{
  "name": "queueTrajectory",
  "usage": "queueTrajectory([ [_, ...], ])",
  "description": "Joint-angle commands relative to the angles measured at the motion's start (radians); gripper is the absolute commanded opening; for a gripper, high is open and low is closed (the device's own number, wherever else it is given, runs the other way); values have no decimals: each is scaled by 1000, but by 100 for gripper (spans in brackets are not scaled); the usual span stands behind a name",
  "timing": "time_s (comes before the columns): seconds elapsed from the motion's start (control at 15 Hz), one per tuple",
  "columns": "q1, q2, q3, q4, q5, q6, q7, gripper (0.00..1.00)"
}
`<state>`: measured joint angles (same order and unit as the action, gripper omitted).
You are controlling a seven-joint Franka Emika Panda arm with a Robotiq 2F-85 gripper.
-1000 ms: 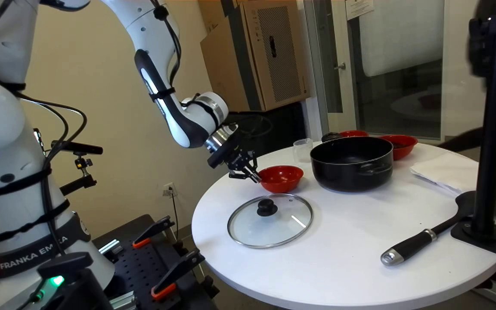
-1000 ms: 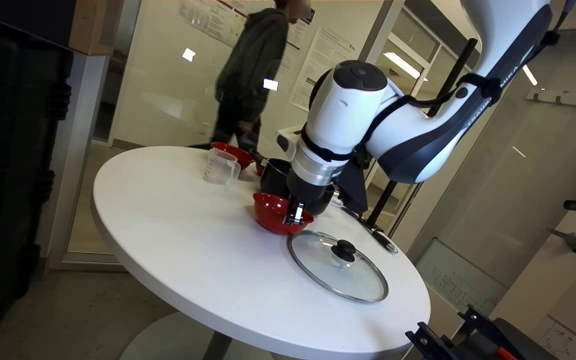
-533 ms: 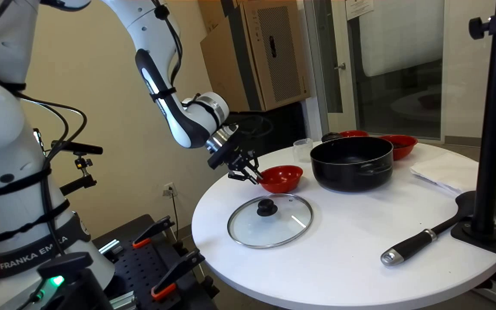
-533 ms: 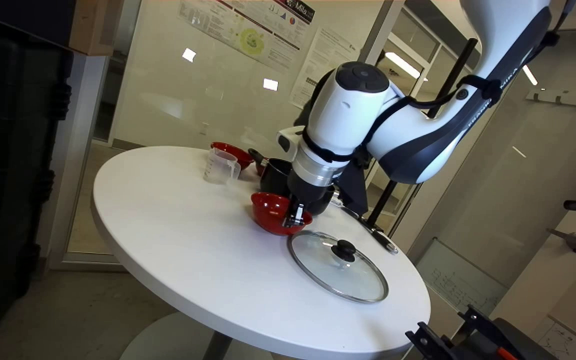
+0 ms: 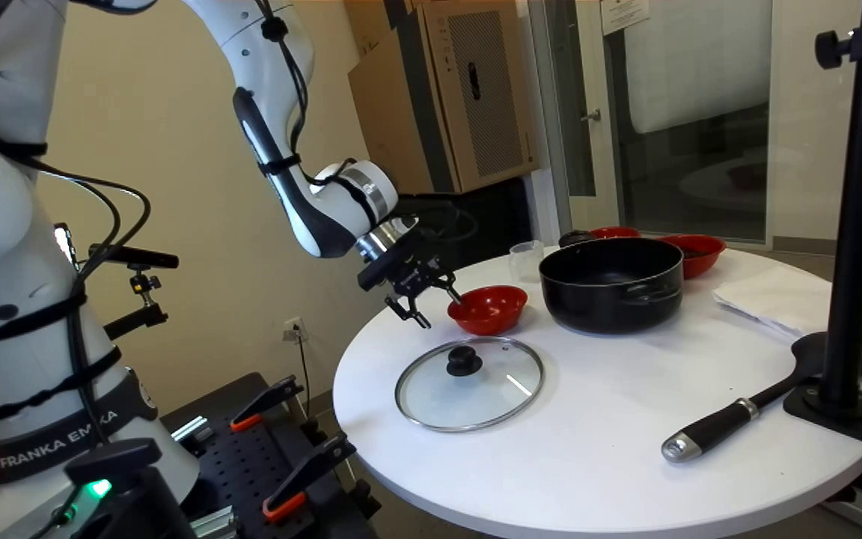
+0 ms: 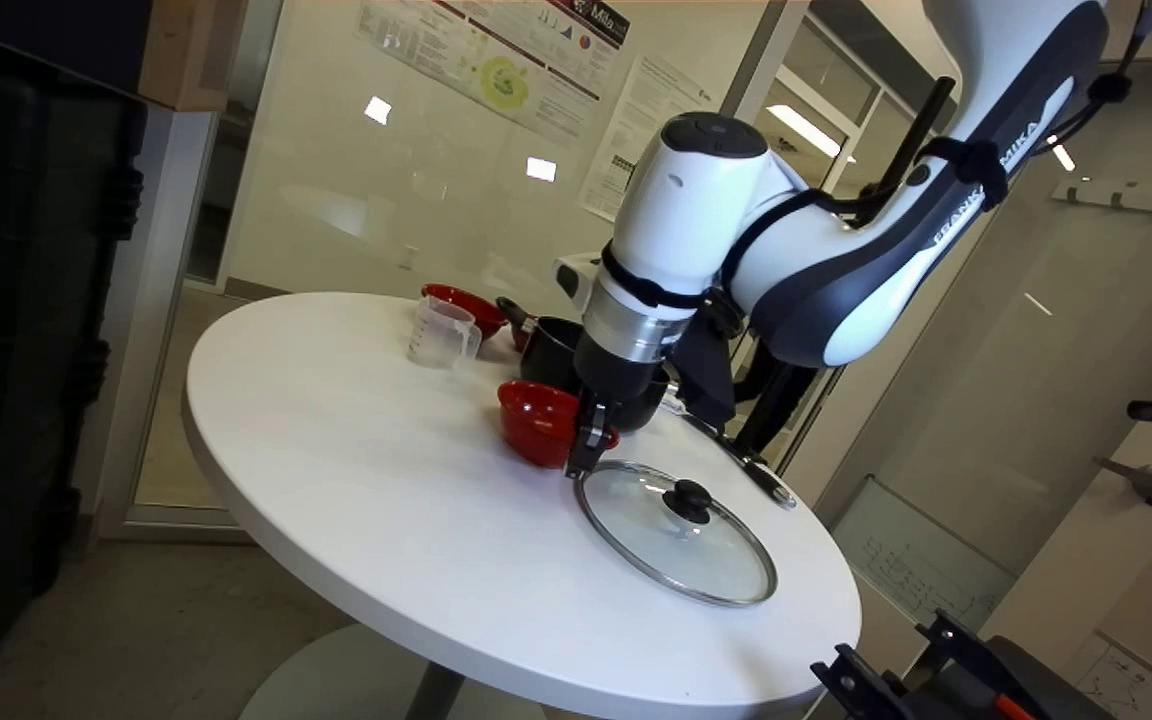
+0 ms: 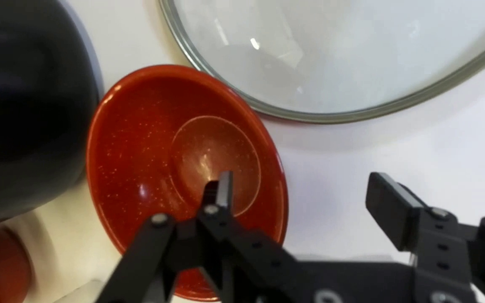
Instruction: Put the pots lid on the table then remove the orange bowl from it and put it on the table also
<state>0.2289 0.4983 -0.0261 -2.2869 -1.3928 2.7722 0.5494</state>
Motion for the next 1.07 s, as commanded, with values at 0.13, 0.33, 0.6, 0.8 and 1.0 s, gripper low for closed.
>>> queueTrajectory([
  [0.13,-348,-93,358,-50,447,-161,-371,100],
  [0.33,-508,-106,562,41,694,-331,-502,100],
  [0.6,-389,-164,482,209,1007,-484,-596,100],
  [0.8,-277,-161,354,349,1137,-568,-580,100],
  [1.0,-204,-130,254,486,1189,-633,-537,100],
])
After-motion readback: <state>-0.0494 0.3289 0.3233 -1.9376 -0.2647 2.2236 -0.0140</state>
